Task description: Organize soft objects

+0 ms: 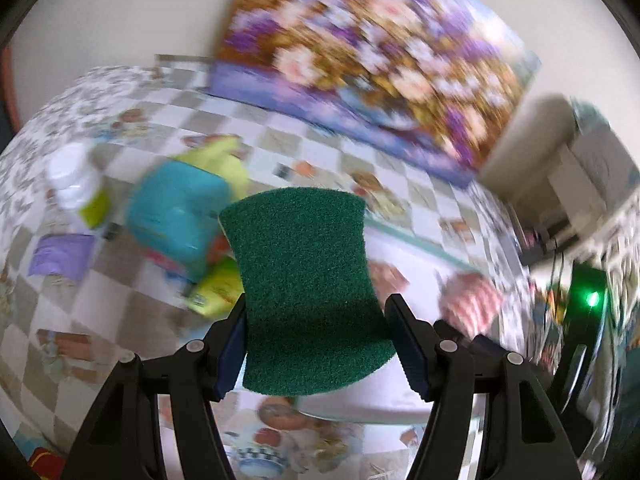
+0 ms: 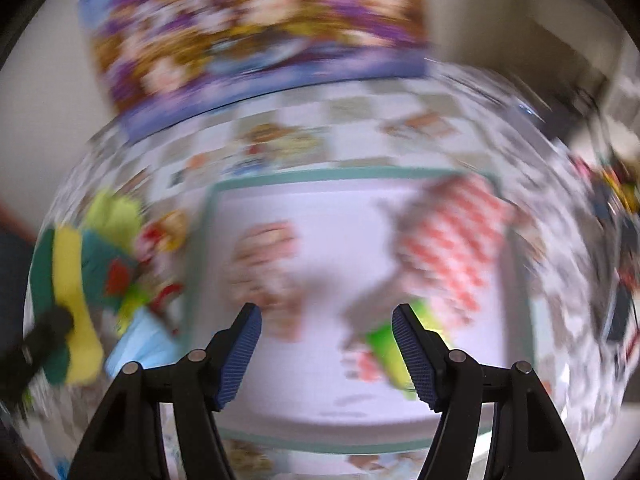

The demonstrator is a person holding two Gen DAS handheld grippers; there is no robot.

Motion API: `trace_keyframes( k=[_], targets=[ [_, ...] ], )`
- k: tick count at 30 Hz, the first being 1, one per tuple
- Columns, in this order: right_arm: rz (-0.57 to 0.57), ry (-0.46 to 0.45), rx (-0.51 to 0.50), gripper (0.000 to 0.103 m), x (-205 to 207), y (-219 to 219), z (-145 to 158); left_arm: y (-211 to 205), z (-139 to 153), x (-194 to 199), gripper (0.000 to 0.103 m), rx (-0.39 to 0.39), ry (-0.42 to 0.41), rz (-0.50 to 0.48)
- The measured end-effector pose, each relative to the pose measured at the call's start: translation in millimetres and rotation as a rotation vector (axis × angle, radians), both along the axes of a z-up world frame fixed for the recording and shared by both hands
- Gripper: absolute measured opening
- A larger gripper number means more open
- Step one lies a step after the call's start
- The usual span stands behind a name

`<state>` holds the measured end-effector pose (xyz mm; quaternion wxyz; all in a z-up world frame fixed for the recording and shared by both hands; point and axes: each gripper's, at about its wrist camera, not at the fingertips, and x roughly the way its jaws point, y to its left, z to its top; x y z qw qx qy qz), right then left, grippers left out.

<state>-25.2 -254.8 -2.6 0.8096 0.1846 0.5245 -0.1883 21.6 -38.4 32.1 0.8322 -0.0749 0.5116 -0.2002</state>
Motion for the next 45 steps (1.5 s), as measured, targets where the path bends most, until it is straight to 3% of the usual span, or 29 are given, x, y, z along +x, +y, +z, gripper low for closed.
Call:
trace_keyframes(
  k=[6, 14, 18, 23, 28, 33, 38, 45],
  targets=[
    [-0.167, -0.014, 0.015, 0.072, -29, -48, 4, -59, -22, -18, 0.068, 0.069, 0.052, -0.181],
    [-0.164, 0.001, 0.02, 0.072, -34, -54, 0, -105, -55, -32, 0.069, 0.15, 0.123, -0.313],
    [-0.158, 0.001, 0.017, 0.072, -33, -53, -1, -105, -56, -32, 0.073, 0.167, 0.124, -0.315],
    [-0.159, 0.0, 0.012, 0.072, -33, -52, 0, -97, -48, -25, 0.084, 0.128, 0.108, -0.285],
    [-0.138, -0.013, 0.009, 0.072, -31, -48, 3, -68, -33, -9, 0.088, 0.104, 0.064, -0.156],
    [-0.099, -0.007, 0.007, 0.072, -26, -38, 2, -13, -16, 11, 0.089, 0.219, -0.013, 0.08],
    [-0.053, -0.026, 0.019, 0.072, -20, -20, 6, 55, -13, 29, 0.089, 0.226, 0.009, 0.276],
    [0.086, -0.076, 0.084, 0.072, 2, 38, 13, 113, -9, 40, 0.089, 0.223, 0.007, 0.374]
  ],
)
